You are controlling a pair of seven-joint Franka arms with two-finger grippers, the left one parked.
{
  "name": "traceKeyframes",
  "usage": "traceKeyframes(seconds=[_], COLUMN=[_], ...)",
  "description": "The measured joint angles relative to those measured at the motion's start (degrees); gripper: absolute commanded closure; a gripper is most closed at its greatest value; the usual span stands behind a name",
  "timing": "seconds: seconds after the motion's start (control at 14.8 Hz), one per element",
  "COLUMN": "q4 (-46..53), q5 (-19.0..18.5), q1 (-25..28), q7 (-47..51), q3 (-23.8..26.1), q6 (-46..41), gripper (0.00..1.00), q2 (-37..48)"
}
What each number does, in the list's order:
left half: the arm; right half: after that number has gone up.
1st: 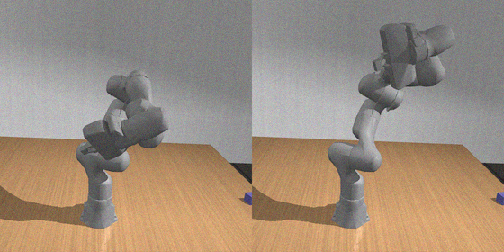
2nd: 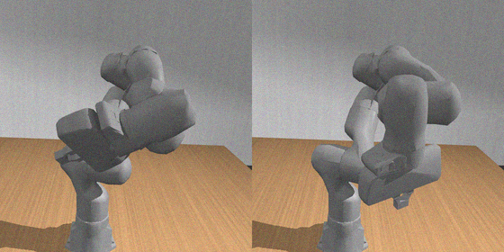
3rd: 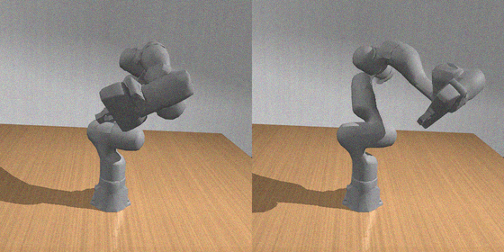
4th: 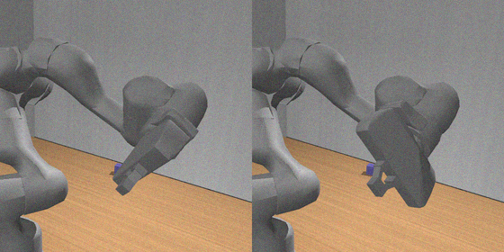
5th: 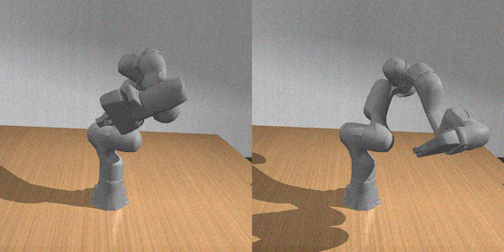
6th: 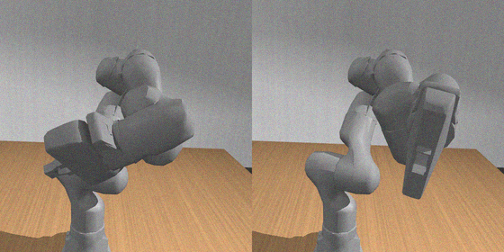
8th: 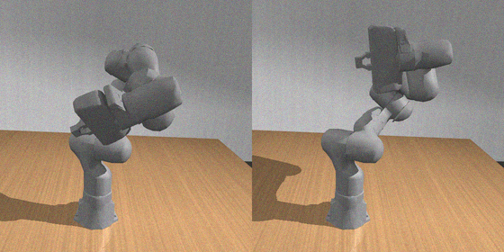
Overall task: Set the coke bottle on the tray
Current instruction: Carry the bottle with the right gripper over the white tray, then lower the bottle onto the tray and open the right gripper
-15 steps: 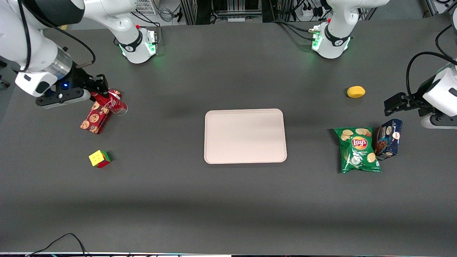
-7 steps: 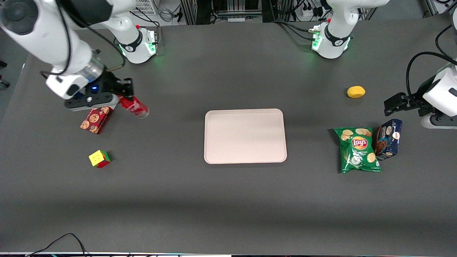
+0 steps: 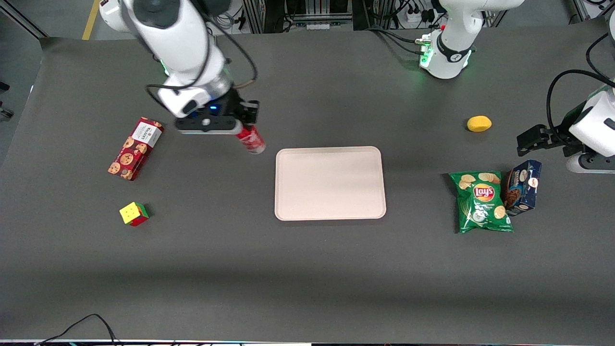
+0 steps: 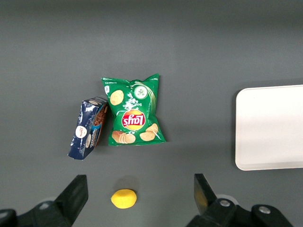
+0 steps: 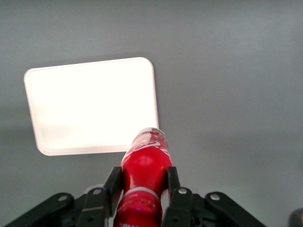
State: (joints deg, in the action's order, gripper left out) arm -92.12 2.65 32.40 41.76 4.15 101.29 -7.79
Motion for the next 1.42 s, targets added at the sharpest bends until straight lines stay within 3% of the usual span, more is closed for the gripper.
traceKeyframes(seconds=[0.2,0.81,1.35,1.42], q4=[2.3,3.0,3.7,3.8], q5=[-0.1,-5.5,-6.3,-6.3], q1=[3.0,3.0,2.6,2.6], q7=[4.8,4.6,4.0,4.0], q3=[0.0,-0.1,-0.7,-0.7], q6=[5.9,20.7,23.1,23.1], gripper=[1.0,1.0,1.0,0.74], q2=[-6.3,-22.7,-26.6,-26.6])
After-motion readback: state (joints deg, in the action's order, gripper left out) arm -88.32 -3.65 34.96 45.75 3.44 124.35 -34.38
